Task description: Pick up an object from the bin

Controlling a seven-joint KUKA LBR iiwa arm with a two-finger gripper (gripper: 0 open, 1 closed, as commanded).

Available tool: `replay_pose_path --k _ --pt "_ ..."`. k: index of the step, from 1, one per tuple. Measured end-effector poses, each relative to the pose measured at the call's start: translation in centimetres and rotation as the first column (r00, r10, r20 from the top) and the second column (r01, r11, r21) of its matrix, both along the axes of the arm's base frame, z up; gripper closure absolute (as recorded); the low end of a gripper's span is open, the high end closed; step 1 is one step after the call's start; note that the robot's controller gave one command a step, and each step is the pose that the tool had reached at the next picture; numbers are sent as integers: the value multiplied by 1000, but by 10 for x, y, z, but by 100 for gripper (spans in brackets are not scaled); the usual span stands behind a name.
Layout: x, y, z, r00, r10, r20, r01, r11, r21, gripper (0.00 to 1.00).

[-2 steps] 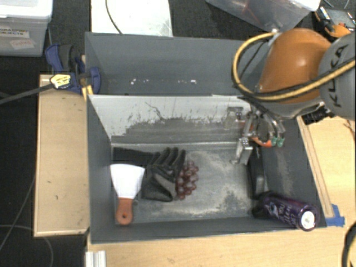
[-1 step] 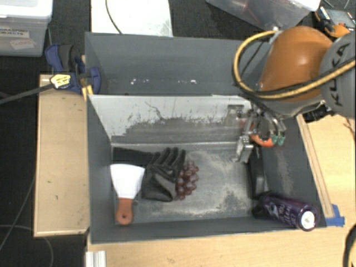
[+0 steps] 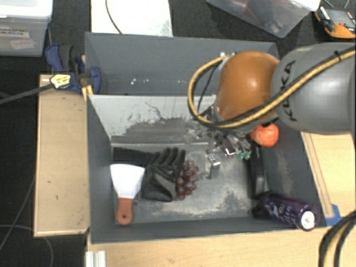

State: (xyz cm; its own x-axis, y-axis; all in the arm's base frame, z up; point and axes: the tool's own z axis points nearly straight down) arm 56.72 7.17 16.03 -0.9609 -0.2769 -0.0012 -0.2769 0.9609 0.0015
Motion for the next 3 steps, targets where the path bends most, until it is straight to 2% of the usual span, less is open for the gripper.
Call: replay_pose_path --k 1,2,3 --pt "-21 1 -18 999 -46 6 46 999 -1 0" --pt "2 70 -27 1000 -16 8 16 1000 2 0" --pt "2 95 -87 944 -331 11 331 944 3 0"
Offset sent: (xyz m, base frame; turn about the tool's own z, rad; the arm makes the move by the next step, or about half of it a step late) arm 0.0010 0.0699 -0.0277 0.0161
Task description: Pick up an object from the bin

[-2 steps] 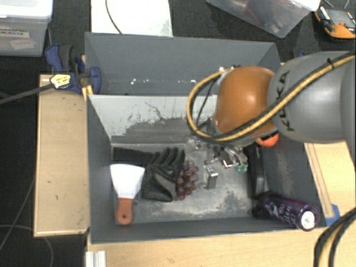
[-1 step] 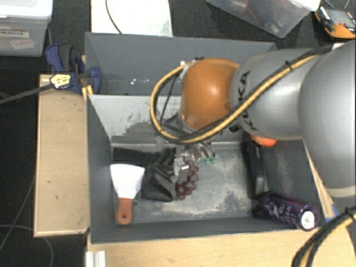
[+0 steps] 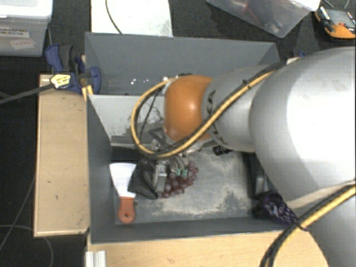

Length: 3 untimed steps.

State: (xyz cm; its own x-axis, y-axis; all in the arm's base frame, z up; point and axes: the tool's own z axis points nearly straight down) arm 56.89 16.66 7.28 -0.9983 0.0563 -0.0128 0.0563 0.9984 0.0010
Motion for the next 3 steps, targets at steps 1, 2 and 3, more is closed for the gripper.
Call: replay_pose_path --k 1,2,3 --pt "-35 -14 1 999 -49 7 49 999 8 100" --pt "-34 -14 1 999 -49 7 49 999 8 100" --pt "-37 -15 19 999 -48 -1 48 999 5 100"
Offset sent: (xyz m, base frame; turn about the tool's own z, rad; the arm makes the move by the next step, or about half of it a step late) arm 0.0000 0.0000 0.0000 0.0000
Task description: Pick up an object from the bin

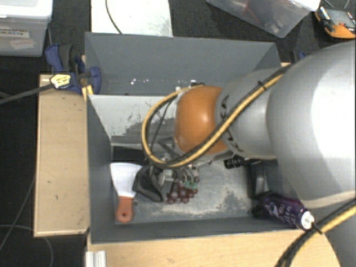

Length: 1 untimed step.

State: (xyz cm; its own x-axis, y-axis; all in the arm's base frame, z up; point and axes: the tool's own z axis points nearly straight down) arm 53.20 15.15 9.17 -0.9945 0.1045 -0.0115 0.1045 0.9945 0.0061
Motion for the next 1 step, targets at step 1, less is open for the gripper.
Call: replay_pose_path --k 1 --pt "1 0 26 1000 1 5 -1 1000 2 100"
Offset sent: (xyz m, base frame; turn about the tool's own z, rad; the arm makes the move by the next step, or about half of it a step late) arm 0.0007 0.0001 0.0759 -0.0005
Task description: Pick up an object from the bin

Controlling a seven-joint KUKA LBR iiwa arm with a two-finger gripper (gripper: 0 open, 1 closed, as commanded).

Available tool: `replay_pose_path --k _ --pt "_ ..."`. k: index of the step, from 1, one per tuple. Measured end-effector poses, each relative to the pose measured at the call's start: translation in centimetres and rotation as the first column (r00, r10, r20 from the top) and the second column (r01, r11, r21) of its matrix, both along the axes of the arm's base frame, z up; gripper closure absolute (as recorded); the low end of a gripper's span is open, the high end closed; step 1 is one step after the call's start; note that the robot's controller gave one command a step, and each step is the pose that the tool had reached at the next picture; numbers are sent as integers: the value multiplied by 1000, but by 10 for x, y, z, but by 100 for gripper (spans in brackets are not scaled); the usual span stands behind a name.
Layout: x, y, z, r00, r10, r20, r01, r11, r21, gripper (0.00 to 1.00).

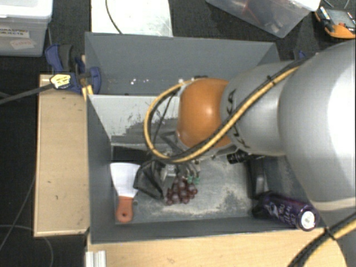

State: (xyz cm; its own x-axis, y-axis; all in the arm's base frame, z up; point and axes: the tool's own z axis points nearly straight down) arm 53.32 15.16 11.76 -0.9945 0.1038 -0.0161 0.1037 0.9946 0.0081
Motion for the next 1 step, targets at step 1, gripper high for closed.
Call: replay_pose_path --k 1 --pt "-1 0 21 1000 2 -3 -2 1000 -1 100"
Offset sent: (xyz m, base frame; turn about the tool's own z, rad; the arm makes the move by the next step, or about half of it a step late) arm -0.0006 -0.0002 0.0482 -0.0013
